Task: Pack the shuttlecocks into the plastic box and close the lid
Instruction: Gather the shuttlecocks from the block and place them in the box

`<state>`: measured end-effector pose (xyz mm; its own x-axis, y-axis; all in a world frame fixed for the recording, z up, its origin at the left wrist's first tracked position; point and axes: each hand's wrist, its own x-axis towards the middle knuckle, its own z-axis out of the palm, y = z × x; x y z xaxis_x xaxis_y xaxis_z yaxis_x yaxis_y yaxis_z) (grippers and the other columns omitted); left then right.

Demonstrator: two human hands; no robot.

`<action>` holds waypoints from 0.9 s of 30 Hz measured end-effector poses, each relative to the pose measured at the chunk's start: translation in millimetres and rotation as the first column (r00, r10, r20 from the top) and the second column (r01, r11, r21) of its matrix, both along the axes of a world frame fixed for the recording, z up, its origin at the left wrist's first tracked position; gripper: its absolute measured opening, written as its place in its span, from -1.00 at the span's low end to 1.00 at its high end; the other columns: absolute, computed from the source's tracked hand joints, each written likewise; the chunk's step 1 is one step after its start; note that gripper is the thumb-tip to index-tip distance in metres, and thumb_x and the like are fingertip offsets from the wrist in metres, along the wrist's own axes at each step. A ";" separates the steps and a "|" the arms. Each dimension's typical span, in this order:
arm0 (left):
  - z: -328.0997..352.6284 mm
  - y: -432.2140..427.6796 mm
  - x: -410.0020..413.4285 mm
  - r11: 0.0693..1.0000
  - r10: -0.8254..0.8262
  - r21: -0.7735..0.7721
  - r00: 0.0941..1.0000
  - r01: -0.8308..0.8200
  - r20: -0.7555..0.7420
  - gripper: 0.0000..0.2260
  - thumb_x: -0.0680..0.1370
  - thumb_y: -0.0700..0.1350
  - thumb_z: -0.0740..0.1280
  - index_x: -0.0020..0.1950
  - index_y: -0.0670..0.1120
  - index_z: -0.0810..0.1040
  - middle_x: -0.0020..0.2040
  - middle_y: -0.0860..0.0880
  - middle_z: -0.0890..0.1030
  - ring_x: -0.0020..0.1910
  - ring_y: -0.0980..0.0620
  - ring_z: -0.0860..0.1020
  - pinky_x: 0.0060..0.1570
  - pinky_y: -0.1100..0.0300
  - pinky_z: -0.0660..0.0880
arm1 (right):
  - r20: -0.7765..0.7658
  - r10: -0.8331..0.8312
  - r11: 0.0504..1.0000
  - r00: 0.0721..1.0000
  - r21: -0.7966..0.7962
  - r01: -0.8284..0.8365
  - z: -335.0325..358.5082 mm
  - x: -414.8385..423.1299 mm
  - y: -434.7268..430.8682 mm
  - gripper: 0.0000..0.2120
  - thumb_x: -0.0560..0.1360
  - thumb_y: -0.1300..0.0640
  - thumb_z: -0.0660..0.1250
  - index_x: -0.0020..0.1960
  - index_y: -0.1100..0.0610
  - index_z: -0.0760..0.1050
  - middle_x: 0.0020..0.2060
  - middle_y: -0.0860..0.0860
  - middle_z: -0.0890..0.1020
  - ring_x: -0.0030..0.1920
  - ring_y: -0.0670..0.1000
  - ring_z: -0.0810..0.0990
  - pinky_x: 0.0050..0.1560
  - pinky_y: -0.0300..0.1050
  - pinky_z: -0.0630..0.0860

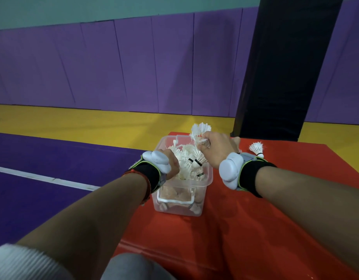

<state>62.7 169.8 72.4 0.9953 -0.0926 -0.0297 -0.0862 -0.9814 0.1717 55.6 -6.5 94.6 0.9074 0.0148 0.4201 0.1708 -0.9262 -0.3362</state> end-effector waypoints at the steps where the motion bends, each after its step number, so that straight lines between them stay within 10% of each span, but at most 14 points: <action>1: 0.9 1.5 -1.4 1.000 0.011 0.009 1.000 -0.011 0.005 -0.90 0.56 -0.08 0.25 -0.11 0.08 0.52 -0.09 0.04 0.52 -0.12 0.01 0.45 -0.06 0.20 0.41 | 0.013 0.000 1.000 1.000 0.002 0.000 0.8 -0.3 0.7 -0.88 0.54 -0.05 0.26 -0.02 -0.05 0.53 -0.25 -0.14 0.56 -0.06 0.06 0.53 0.04 0.02 0.20; 6: 1.8 10.2 8.9 0.977 0.141 0.134 0.976 -0.164 0.169 -0.69 0.51 0.07 0.20 0.19 0.08 0.59 0.23 0.02 0.46 0.30 -0.08 0.35 0.28 -0.06 0.32 | 0.045 -0.016 0.999 0.999 0.037 0.014 4.4 1.1 8.2 -0.85 0.55 -0.02 0.23 -0.18 -0.03 0.43 -0.27 -0.08 0.56 -0.12 0.08 0.52 0.05 0.03 0.23; 15: -2.7 12.5 23.8 0.934 0.210 -0.326 0.963 -0.146 0.171 -0.63 0.33 0.27 0.13 -0.41 -0.02 0.36 -0.35 -0.02 0.49 -0.31 -0.10 0.46 -0.20 0.09 0.45 | -0.089 0.139 0.985 0.986 0.111 -0.129 -5.0 4.5 11.5 -0.80 0.54 0.00 0.27 -0.17 0.10 0.48 -0.27 0.00 0.57 -0.18 0.13 0.54 -0.17 -0.03 0.40; 27: -7.6 11.3 29.5 0.897 0.236 -0.429 0.936 -0.106 0.261 -0.68 0.28 0.23 0.17 -0.39 -0.03 0.33 -0.41 -0.02 0.56 -0.39 -0.08 0.44 -0.29 0.02 0.48 | -0.222 0.116 0.960 0.968 0.274 -0.052 -17.1 9.3 13.6 -0.63 0.50 -0.06 0.26 -0.41 0.10 0.38 -0.47 -0.01 0.44 -0.28 0.15 0.53 0.01 0.04 0.38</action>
